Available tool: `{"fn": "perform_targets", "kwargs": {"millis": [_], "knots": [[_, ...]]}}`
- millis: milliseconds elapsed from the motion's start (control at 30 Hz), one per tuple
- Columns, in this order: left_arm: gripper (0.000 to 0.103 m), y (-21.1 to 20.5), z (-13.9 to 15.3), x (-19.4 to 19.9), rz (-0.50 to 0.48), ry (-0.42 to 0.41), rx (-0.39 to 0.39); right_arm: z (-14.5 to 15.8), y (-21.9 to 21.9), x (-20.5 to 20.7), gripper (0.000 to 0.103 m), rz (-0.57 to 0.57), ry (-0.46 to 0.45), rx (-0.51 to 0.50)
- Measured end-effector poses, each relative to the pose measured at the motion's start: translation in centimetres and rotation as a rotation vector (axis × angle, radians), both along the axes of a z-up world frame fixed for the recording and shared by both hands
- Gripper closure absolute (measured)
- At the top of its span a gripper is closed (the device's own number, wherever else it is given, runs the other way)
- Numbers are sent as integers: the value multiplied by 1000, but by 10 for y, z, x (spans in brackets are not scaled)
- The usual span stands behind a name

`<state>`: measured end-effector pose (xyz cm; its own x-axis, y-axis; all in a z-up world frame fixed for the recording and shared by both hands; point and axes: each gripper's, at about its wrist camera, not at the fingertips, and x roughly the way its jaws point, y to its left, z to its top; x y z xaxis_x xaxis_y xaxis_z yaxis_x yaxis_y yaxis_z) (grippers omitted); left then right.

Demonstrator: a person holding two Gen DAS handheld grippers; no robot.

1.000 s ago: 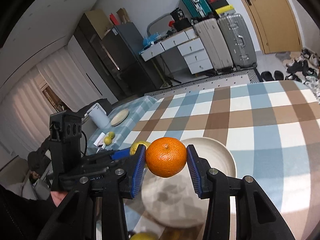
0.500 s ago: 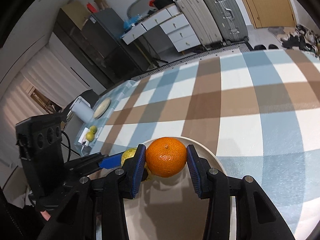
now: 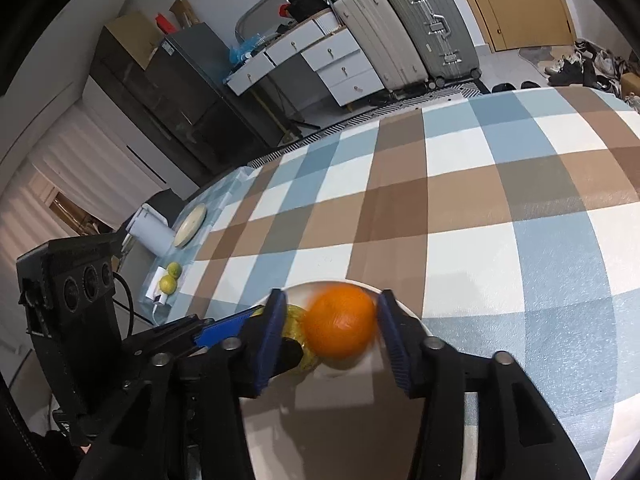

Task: Organize fruits
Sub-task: 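Carry the passion fruit onto the plate with the left gripper while the right gripper carries an orange there, then open both grippers and withdraw them from the plate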

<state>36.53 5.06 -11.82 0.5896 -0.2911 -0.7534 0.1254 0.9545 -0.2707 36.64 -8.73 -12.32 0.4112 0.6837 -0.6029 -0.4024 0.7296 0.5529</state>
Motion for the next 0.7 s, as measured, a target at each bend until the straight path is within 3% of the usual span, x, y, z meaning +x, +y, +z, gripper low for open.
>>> {"fn": "perform_targets", "kwargs": {"millis": [100, 233, 400, 467, 533, 700], "knots": [[50, -1, 6, -6, 4, -3, 28, 6, -3, -4, 50, -2, -12, 13], [34, 1, 21, -20, 24, -22, 49, 22, -15, -19, 40, -33, -46, 25], [22, 9, 48, -51, 80, -74, 59, 45, -34, -46, 34, -65, -91, 44], [21, 10, 59, -67, 98, -94, 67, 55, -45, -62, 27, -82, -115, 52], [19, 10, 69, -83, 110, -111, 81, 63, -54, -78, 11, -105, -141, 50], [14, 6, 90, -129, 136, -155, 119, 85, -73, -123, 1, -150, -211, 36]]}}
